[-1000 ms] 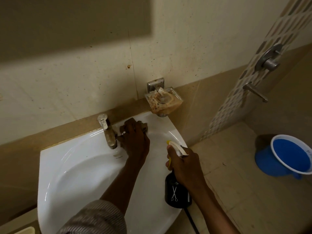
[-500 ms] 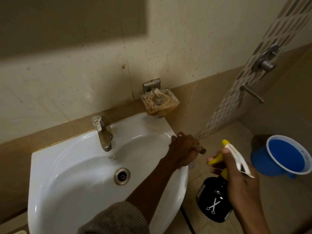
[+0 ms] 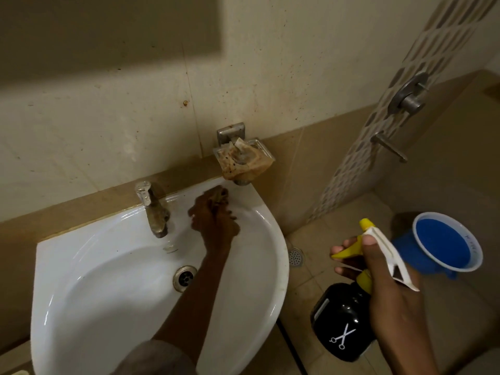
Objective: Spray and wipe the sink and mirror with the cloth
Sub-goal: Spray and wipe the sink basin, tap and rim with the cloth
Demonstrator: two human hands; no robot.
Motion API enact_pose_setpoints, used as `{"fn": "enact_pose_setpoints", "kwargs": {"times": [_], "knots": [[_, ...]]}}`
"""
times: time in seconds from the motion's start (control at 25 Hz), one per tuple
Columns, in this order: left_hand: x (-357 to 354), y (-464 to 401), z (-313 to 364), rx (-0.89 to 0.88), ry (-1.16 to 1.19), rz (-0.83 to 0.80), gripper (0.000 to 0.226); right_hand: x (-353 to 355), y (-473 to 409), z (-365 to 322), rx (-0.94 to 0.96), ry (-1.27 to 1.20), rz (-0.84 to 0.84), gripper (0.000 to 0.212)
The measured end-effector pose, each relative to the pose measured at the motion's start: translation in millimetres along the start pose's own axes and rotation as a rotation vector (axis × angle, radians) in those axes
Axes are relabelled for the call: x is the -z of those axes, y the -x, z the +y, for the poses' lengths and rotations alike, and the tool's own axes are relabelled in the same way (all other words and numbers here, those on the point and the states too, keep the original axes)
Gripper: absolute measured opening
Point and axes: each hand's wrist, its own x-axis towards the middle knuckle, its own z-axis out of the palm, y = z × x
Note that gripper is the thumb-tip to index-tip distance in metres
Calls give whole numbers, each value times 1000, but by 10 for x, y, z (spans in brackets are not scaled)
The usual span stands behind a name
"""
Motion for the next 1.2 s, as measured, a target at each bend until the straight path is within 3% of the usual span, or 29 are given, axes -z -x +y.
{"fn": "enact_pose_setpoints", "kwargs": {"times": [0.08, 0.12, 0.24, 0.48, 0.6, 0.68, 0.76, 0.92, 1.0, 1.08, 1.2], "knots": [[-44, -107, -133, -157, -401, 2, 32, -18, 97, 31, 49, 43, -30, 32], [-107, -92, -165, -240, -482, -61, 32, -18, 132, 50, 60, 53, -43, 29], [-337, 258, -178, -275, -391, -349, 35, 8, 174, 47, 52, 47, -30, 21], [-232, 1047, -265, -314, -218, -604, 18, 168, 202, 18, 52, 17, -3, 33], [117, 1245, -227, -358, -154, -709, 27, 248, 222, 35, 52, 45, -13, 41], [426, 1378, -199, -407, -220, -831, 30, 277, 262, 36, 61, 65, -24, 41], [761, 1494, -220, -448, -307, -921, 11, 276, 305, 44, 75, 75, -53, 38], [1586, 1621, -386, -467, -555, -1036, 22, 211, 458, 135, 49, 102, -172, 33], [2119, 1578, -535, -398, -670, -1013, 22, 171, 543, 246, 0, 138, -226, 35], [2601, 1403, -585, -182, -737, -929, 20, 80, 601, 376, -60, 156, -274, 38], [2727, 952, -446, 96, -454, -861, 8, -170, 624, 518, -119, 146, -325, 38]]}}
